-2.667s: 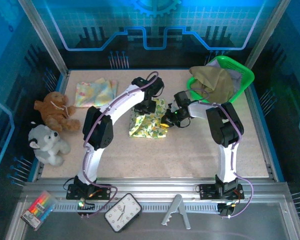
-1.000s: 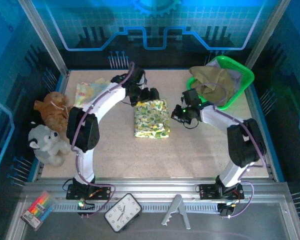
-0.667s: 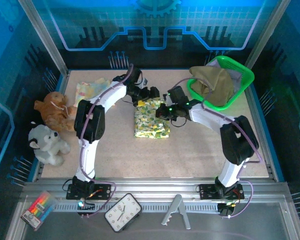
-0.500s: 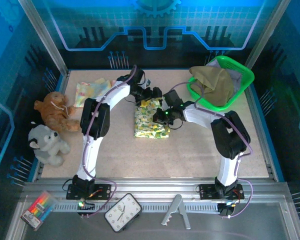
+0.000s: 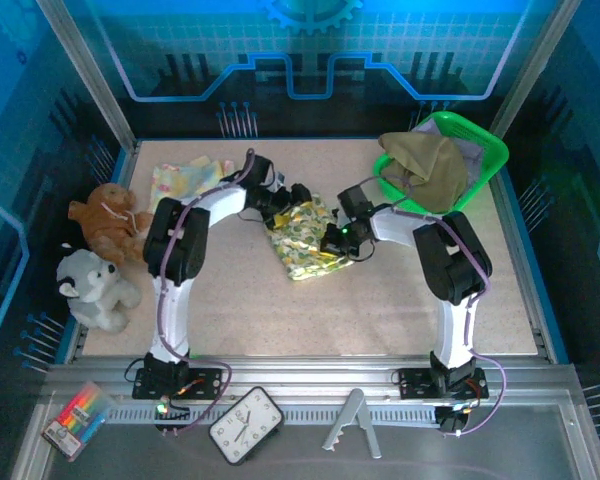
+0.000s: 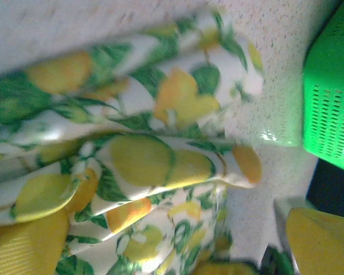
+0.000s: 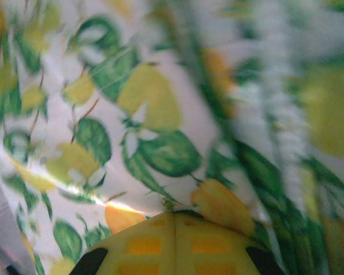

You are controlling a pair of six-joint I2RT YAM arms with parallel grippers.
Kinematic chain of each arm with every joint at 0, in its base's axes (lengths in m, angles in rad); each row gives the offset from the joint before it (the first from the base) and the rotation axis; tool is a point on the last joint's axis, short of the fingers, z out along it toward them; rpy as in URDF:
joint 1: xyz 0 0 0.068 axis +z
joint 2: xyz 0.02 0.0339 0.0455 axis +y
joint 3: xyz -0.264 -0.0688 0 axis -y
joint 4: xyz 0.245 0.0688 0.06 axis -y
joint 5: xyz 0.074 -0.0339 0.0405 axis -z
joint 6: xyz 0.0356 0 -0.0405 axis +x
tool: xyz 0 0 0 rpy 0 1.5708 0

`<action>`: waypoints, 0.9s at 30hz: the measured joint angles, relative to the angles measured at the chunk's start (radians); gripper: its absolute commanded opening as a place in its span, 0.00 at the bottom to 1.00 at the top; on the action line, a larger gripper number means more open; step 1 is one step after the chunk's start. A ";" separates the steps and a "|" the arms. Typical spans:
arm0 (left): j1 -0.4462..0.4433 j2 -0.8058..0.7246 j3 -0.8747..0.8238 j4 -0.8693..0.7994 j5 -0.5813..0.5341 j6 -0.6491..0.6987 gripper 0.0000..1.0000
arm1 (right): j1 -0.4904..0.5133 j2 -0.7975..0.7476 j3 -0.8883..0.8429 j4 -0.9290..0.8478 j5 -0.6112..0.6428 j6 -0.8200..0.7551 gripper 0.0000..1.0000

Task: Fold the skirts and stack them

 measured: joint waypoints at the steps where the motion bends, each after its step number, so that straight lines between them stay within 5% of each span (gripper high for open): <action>1: -0.002 -0.052 -0.094 0.064 0.008 -0.039 0.99 | -0.022 0.008 0.031 -0.042 0.019 -0.045 0.04; 7: -0.090 -0.280 -0.471 0.314 0.007 -0.247 0.99 | -0.110 0.088 0.222 -0.195 0.056 -0.315 0.10; 13: -0.165 -0.412 -0.547 0.241 -0.066 -0.269 0.99 | -0.109 0.087 0.286 -0.240 0.066 -0.412 0.33; 21: -0.138 -0.457 -0.259 -0.145 -0.247 0.103 0.98 | -0.109 -0.148 0.129 -0.242 0.185 -0.231 0.64; 27: -0.138 -0.330 -0.079 -0.288 -0.286 0.426 0.85 | -0.109 -0.334 -0.096 -0.222 0.177 -0.047 0.71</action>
